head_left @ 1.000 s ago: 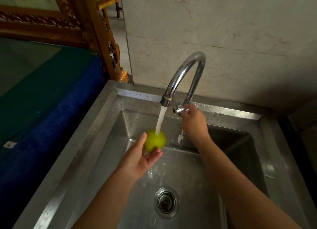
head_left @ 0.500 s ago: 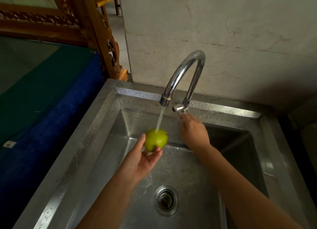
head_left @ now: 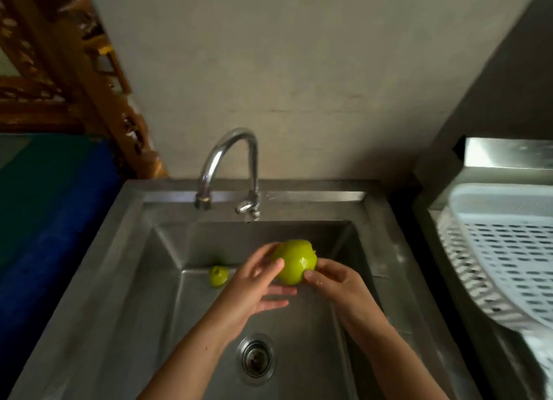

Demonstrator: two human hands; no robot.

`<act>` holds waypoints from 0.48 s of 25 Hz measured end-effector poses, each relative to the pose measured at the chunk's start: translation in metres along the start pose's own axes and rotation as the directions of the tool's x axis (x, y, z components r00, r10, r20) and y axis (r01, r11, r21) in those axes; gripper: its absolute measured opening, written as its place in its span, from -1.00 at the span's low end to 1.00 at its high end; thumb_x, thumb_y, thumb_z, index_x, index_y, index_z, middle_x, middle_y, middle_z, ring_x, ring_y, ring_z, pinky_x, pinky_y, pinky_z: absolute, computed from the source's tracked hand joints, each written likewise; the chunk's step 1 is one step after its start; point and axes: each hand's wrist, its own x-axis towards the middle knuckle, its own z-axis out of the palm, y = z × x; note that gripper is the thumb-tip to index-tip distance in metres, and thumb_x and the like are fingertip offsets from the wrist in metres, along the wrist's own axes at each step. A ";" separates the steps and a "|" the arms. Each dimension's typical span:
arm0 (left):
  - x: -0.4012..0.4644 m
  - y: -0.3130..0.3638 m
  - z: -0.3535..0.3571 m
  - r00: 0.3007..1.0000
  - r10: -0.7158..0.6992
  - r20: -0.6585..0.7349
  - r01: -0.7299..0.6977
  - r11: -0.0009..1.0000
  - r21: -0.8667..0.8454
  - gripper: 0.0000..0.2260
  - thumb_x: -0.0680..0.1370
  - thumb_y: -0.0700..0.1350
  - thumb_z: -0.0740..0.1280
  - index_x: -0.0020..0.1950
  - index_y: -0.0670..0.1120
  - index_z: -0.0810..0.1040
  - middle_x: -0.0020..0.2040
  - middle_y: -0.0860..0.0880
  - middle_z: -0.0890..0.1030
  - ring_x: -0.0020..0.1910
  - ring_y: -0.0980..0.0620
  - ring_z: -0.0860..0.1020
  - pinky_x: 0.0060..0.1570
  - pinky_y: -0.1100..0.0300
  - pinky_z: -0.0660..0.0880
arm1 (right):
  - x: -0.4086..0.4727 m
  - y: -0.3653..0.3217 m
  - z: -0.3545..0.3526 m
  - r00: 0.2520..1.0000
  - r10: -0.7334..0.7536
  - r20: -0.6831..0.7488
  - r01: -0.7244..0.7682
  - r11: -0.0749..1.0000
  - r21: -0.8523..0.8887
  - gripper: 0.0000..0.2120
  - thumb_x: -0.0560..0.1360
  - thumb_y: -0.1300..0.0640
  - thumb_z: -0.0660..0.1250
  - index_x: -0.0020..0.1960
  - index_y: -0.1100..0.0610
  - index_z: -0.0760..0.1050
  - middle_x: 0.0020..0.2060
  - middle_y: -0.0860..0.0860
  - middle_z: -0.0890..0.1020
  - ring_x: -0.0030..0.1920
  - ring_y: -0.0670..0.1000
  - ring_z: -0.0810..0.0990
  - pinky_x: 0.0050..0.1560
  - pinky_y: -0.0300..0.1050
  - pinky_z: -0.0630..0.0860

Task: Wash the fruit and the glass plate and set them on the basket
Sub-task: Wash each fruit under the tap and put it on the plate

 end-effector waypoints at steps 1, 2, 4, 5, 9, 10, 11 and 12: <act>0.000 0.004 0.016 0.999 0.036 0.031 -0.040 0.992 0.121 -0.77 0.49 -0.09 0.30 0.09 0.20 0.48 0.03 0.07 0.62 -0.15 0.14 0.67 -0.21 0.18 0.62 | -0.014 -0.006 -0.017 0.999 -0.023 -0.028 0.023 1.000 0.002 -0.68 0.32 0.16 0.43 0.05 0.23 0.59 -0.08 0.11 0.71 -0.07 -0.04 0.64 0.01 -0.24 0.53; 0.000 0.008 0.033 0.994 0.075 0.083 -0.091 0.972 0.215 -0.76 0.50 -0.12 0.30 0.09 0.19 0.48 0.04 0.13 0.60 -0.12 0.24 0.64 -0.16 0.23 0.61 | -0.029 -0.012 -0.034 0.997 -0.042 -0.066 0.042 0.999 0.003 -0.64 0.28 0.14 0.45 0.05 0.23 0.59 -0.09 0.09 0.72 -0.08 -0.07 0.65 -0.04 -0.30 0.53; 0.001 0.013 0.076 0.960 0.137 0.245 -0.215 0.921 0.326 -0.70 0.50 -0.24 0.31 0.15 0.09 0.48 0.04 0.15 0.58 -0.09 0.35 0.59 -0.10 0.36 0.55 | -0.064 -0.024 -0.072 0.981 -0.092 -0.170 0.093 0.996 -0.005 -0.64 0.27 0.20 0.47 0.05 0.23 0.59 -0.11 0.08 0.73 -0.09 -0.07 0.67 -0.09 -0.31 0.55; -0.001 0.013 0.096 0.934 0.157 0.322 -0.274 0.893 0.357 -0.67 0.48 -0.29 0.32 0.18 0.00 0.48 0.04 0.13 0.59 -0.07 0.35 0.59 -0.08 0.41 0.53 | -0.081 -0.030 -0.089 0.970 -0.120 -0.212 0.117 0.993 -0.025 -0.68 0.29 0.26 0.47 0.05 0.23 0.59 -0.13 0.07 0.73 -0.10 -0.06 0.67 -0.09 -0.30 0.56; -0.013 -0.004 0.195 0.823 0.117 0.557 -0.402 0.811 0.424 -0.59 0.32 -0.19 0.50 0.11 0.05 0.51 0.01 0.06 0.67 0.05 0.19 0.60 0.01 0.39 0.50 | -0.165 -0.042 -0.159 0.877 -0.225 -0.424 0.178 0.973 -0.148 -0.69 0.28 0.36 0.49 -0.08 0.05 0.61 -0.21 -0.04 0.74 -0.16 -0.06 0.69 -0.14 -0.26 0.59; -0.018 -0.013 0.217 0.795 0.109 0.597 -0.438 0.783 0.441 -0.57 0.27 -0.13 0.50 0.10 0.08 0.51 0.05 0.06 0.66 0.07 0.19 0.59 0.04 0.36 0.50 | -0.185 -0.040 -0.171 0.842 -0.234 -0.486 0.165 0.970 -0.180 -0.69 0.26 0.33 0.51 -0.09 0.02 0.61 -0.20 -0.05 0.73 -0.17 -0.06 0.69 -0.15 -0.23 0.61; -0.023 -0.026 0.242 0.768 0.084 0.635 -0.460 0.762 0.455 -0.55 0.26 -0.12 0.50 0.10 0.11 0.50 0.08 0.05 0.64 0.09 0.20 0.58 0.06 0.35 0.50 | -0.207 -0.035 -0.185 0.795 -0.239 -0.557 0.143 0.967 -0.212 -0.69 0.24 0.29 0.53 -0.09 0.01 0.60 -0.19 -0.04 0.73 -0.17 -0.05 0.70 -0.15 -0.21 0.62; -0.027 -0.038 0.262 0.748 0.052 0.662 -0.469 0.747 0.471 -0.52 0.26 -0.14 0.50 0.11 0.15 0.48 0.10 0.07 0.61 0.09 0.24 0.56 0.03 0.37 0.50 | -0.225 -0.029 -0.195 0.748 -0.242 -0.618 0.116 0.964 -0.238 -0.69 0.23 0.25 0.54 -0.10 0.00 0.59 -0.20 -0.03 0.72 -0.18 -0.05 0.69 -0.16 -0.22 0.62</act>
